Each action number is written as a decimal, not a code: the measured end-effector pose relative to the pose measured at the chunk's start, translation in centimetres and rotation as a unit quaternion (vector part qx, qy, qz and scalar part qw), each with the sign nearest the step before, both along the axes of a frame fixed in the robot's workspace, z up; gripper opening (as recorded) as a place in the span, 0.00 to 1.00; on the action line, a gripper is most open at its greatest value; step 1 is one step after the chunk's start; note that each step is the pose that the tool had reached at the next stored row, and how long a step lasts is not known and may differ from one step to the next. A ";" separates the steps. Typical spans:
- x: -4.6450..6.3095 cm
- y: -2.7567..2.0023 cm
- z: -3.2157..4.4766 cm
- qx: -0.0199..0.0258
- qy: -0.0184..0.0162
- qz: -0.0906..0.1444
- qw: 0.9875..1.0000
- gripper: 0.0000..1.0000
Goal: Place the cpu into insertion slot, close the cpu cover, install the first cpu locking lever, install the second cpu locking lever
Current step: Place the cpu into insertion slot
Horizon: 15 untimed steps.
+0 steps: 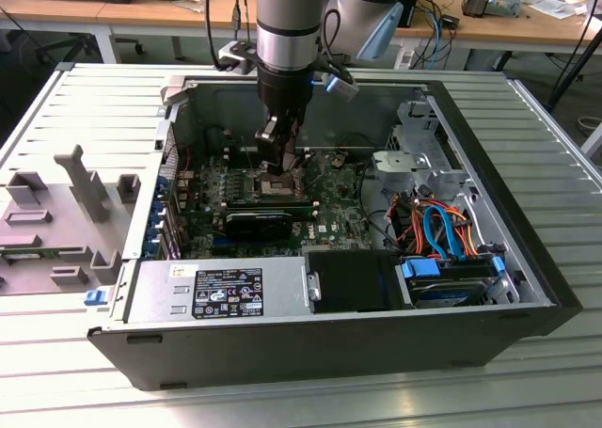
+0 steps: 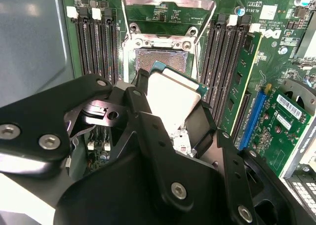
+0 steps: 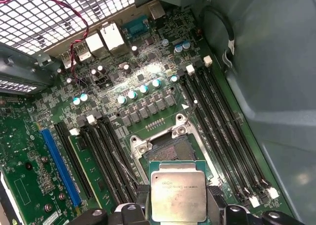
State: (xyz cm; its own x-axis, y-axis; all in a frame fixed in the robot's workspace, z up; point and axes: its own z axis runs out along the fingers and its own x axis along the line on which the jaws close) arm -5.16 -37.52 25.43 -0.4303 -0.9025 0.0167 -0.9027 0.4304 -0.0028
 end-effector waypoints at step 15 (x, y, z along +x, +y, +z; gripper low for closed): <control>0.0 0.00 0.00 0.000 0.000 0.013 1.000 0.54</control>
State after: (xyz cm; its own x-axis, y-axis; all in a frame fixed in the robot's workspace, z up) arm -5.16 -37.53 25.43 -0.4060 -0.9137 0.0168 -0.9139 0.4060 -0.0028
